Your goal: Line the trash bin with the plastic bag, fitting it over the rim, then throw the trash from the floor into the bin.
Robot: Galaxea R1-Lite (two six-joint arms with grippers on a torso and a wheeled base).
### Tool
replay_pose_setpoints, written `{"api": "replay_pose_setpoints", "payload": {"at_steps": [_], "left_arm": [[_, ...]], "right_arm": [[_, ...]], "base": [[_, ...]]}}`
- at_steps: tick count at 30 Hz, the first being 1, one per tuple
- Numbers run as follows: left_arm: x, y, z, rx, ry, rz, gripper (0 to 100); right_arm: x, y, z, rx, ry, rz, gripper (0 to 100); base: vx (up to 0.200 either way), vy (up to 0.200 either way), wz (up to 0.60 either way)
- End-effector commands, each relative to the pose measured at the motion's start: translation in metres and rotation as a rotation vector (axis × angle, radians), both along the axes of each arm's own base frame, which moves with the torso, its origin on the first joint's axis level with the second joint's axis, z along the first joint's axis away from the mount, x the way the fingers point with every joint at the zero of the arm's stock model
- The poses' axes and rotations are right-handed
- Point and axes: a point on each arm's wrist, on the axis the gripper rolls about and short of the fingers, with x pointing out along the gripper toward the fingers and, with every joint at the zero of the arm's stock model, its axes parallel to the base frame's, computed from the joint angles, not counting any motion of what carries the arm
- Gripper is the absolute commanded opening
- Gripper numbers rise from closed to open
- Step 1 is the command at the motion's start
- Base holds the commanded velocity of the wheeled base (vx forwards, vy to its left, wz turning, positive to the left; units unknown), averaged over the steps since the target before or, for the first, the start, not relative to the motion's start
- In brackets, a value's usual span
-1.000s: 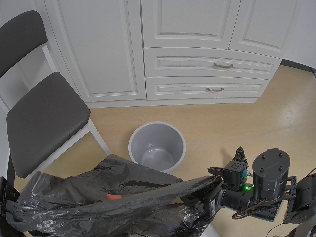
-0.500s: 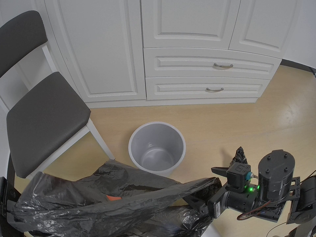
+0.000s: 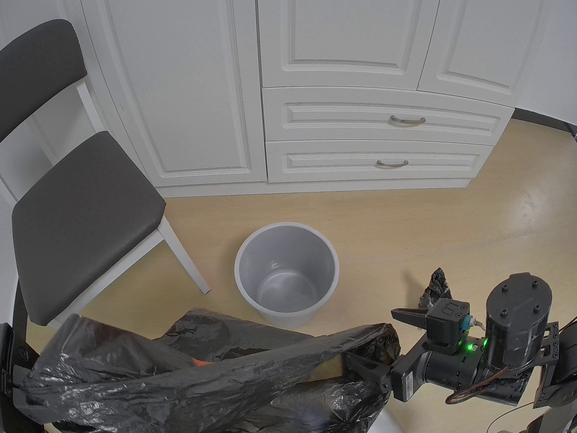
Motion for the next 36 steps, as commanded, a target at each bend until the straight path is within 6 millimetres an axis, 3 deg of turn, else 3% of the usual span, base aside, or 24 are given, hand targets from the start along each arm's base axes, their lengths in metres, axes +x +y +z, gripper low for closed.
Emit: {"api": "replay_pose_setpoints", "payload": {"at_steps": [1,15,16,30,31,36], "left_arm": [[0.0004,-0.0003,0.0000,0.001,0.002,0.000,0],[0.0001,-0.0001,0.0001,0.000,0.001,0.000,0],[0.0001,-0.0001,0.0001,0.000,0.001,0.000,0],[0.0002,0.0000,0.0001,0.000,0.001,0.001,0],[0.0002,0.0000,0.0001,0.000,0.001,0.001,0],[-0.0001,0.0001,0.0001,-0.001,-0.001,0.001,0]], "right_arm": [[-0.0009,0.0016,-0.0003,0.003,0.002,0.010,0],[-0.0005,0.0030,-0.0048,-0.010,0.012,0.013,0],[-0.0009,0.0030,-0.0045,-0.009,0.011,0.014,100],[0.0016,0.0071,-0.0067,-0.004,0.024,0.018,100],[0.0015,0.0069,-0.0070,-0.006,0.025,0.018,0],[0.0021,0.0078,-0.0054,0.002,0.021,0.018,0]], "base": [[0.000,0.000,0.00],[0.000,0.000,0.00],[0.000,0.000,0.00],[0.000,0.000,0.00],[0.000,0.000,0.00],[0.000,0.000,0.00]]}}
